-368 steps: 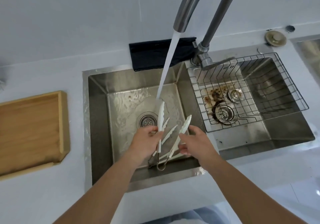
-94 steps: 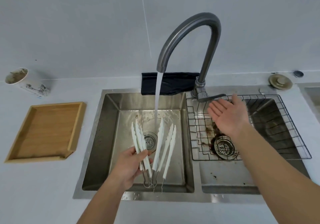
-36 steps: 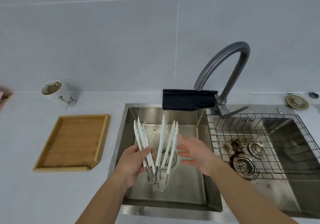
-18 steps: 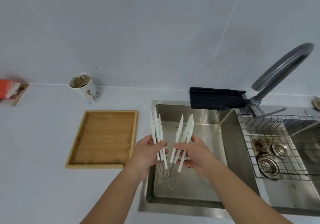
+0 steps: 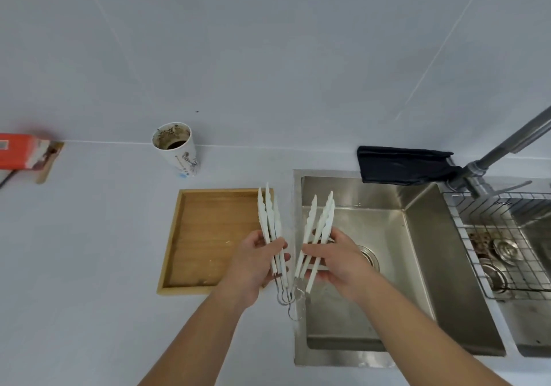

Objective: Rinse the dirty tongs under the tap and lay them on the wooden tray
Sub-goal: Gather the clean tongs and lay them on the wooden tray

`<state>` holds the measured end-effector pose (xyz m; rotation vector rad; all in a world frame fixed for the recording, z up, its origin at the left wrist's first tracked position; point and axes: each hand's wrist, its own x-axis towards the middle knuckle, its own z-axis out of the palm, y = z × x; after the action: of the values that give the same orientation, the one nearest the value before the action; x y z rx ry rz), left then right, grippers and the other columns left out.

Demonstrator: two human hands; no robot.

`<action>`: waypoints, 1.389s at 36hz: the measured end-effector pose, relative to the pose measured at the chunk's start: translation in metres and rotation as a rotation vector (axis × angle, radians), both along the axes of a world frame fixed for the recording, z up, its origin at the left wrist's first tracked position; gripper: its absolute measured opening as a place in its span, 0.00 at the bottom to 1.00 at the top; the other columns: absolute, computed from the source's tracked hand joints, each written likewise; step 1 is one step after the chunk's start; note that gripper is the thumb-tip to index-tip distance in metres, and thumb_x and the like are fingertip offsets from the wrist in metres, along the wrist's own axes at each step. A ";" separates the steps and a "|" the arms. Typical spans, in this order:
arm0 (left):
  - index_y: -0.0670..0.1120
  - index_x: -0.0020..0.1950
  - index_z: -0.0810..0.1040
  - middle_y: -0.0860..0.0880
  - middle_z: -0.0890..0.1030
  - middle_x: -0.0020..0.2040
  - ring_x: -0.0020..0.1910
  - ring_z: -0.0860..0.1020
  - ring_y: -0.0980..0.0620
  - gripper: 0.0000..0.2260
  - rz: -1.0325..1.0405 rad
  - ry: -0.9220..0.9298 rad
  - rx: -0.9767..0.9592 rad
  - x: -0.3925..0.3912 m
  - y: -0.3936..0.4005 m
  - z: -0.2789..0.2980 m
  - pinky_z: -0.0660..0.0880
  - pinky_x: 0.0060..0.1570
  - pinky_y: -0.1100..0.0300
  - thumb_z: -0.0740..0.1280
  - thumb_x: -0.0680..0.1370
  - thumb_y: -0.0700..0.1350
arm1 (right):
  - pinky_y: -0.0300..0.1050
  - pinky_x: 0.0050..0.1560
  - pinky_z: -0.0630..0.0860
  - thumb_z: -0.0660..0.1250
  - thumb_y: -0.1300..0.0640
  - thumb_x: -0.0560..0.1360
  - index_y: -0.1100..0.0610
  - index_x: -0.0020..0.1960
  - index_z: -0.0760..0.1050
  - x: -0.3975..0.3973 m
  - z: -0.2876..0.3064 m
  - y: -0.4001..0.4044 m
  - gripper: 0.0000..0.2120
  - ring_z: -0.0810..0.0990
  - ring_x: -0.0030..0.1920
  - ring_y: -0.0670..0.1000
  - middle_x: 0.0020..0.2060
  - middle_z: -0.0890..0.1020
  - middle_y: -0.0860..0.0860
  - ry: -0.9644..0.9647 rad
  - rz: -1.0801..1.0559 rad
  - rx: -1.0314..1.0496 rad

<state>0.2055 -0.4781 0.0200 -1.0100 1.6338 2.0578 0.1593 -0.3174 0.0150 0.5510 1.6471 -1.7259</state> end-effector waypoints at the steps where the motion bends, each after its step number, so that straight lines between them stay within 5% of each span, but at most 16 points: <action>1: 0.46 0.58 0.79 0.44 0.85 0.51 0.50 0.85 0.45 0.07 0.000 -0.002 -0.006 0.001 -0.006 -0.001 0.82 0.51 0.43 0.68 0.80 0.41 | 0.61 0.48 0.84 0.72 0.70 0.73 0.57 0.61 0.76 0.001 -0.001 -0.006 0.19 0.87 0.49 0.62 0.52 0.85 0.62 -0.004 0.004 0.004; 3: 0.46 0.58 0.80 0.43 0.85 0.49 0.51 0.85 0.42 0.08 0.010 -0.007 -0.008 0.006 -0.018 -0.002 0.81 0.53 0.38 0.68 0.80 0.41 | 0.60 0.48 0.84 0.72 0.70 0.73 0.57 0.61 0.76 0.003 -0.003 -0.019 0.19 0.87 0.49 0.62 0.52 0.85 0.62 -0.013 0.016 0.012; 16: 0.46 0.54 0.83 0.43 0.86 0.46 0.47 0.85 0.44 0.10 0.149 -0.110 -0.050 0.016 -0.075 -0.018 0.82 0.53 0.43 0.64 0.82 0.49 | 0.61 0.50 0.84 0.73 0.68 0.74 0.54 0.64 0.75 -0.004 -0.022 -0.089 0.22 0.86 0.50 0.60 0.53 0.85 0.58 -0.106 0.149 0.081; 23: 0.44 0.55 0.82 0.45 0.85 0.42 0.41 0.84 0.48 0.10 0.140 -0.148 -0.094 0.008 -0.108 -0.027 0.82 0.42 0.53 0.62 0.84 0.46 | 0.63 0.51 0.83 0.72 0.69 0.74 0.53 0.65 0.74 -0.013 -0.036 -0.123 0.23 0.85 0.52 0.61 0.54 0.84 0.58 -0.177 0.159 0.076; 37: 0.50 0.50 0.82 0.48 0.85 0.48 0.50 0.83 0.48 0.08 0.144 -0.211 -0.171 -0.009 -0.129 -0.050 0.81 0.57 0.48 0.63 0.83 0.49 | 0.61 0.55 0.82 0.72 0.63 0.76 0.54 0.68 0.72 -0.028 -0.055 -0.154 0.22 0.85 0.52 0.58 0.55 0.83 0.56 -0.174 0.207 0.164; 44: 0.55 0.44 0.77 0.53 0.80 0.42 0.39 0.78 0.56 0.10 0.046 -0.176 -0.367 -0.009 -0.135 -0.057 0.70 0.31 0.67 0.61 0.83 0.50 | 0.59 0.55 0.83 0.70 0.58 0.78 0.54 0.68 0.73 -0.033 -0.058 -0.154 0.19 0.85 0.54 0.55 0.57 0.83 0.53 -0.104 0.280 0.242; 48: 0.53 0.54 0.77 0.56 0.80 0.43 0.39 0.78 0.58 0.05 -0.051 -0.149 -0.450 -0.011 -0.138 -0.057 0.70 0.27 0.73 0.62 0.83 0.50 | 0.57 0.56 0.83 0.70 0.60 0.78 0.50 0.72 0.70 -0.031 -0.055 -0.150 0.23 0.84 0.56 0.54 0.59 0.82 0.51 -0.038 0.295 0.259; 50: 0.54 0.63 0.77 0.58 0.80 0.50 0.43 0.79 0.59 0.10 -0.091 -0.122 -0.494 -0.010 -0.141 -0.057 0.74 0.37 0.71 0.63 0.83 0.50 | 0.56 0.55 0.83 0.70 0.61 0.78 0.47 0.74 0.66 -0.030 -0.056 -0.146 0.28 0.84 0.56 0.53 0.58 0.82 0.50 -0.017 0.281 0.259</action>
<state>0.1956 -0.6194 -0.0369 -1.1563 2.1289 1.5296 0.1289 -0.4636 -0.0414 0.4264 1.8513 -1.3136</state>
